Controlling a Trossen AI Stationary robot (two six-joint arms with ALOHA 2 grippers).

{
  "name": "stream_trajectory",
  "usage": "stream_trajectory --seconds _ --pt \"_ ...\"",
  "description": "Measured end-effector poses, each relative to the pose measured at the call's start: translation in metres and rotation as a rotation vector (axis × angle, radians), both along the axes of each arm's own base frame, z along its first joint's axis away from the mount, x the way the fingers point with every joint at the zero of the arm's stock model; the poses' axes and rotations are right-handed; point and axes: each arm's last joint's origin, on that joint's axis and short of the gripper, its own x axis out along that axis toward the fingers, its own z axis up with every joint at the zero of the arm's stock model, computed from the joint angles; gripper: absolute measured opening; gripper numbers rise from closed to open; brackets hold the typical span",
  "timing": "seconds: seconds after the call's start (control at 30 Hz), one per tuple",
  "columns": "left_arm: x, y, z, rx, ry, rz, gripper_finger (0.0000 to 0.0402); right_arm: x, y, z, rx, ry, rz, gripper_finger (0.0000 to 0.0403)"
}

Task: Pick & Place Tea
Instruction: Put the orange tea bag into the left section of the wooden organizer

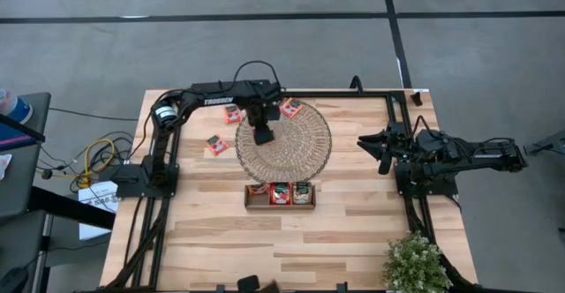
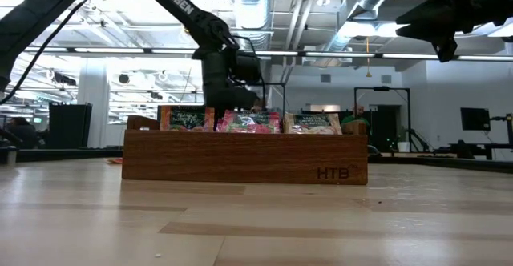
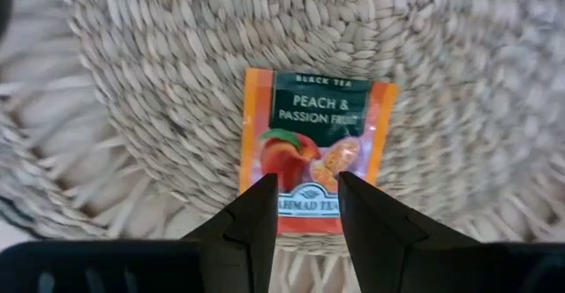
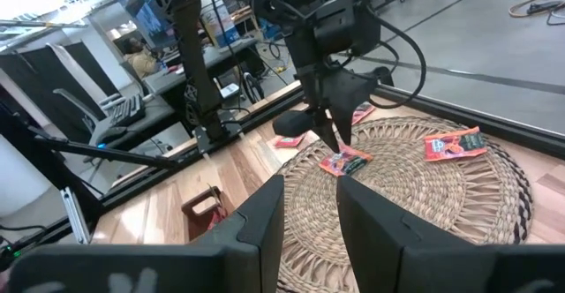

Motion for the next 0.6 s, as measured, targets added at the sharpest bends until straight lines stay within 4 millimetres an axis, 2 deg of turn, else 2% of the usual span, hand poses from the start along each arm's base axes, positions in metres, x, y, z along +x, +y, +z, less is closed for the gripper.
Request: stream_trajectory --seconds 0.2,0.6 --pt "-0.0078 0.0039 -0.0004 -0.066 0.018 0.016 0.0112 0.0 0.0 0.0 0.0 0.0 0.0 0.0098" --pt "-0.008 0.0037 -0.0004 -0.056 0.023 -0.011 0.0112 0.0 -0.0002 0.0003 0.026 -0.01 -0.011 0.0098"
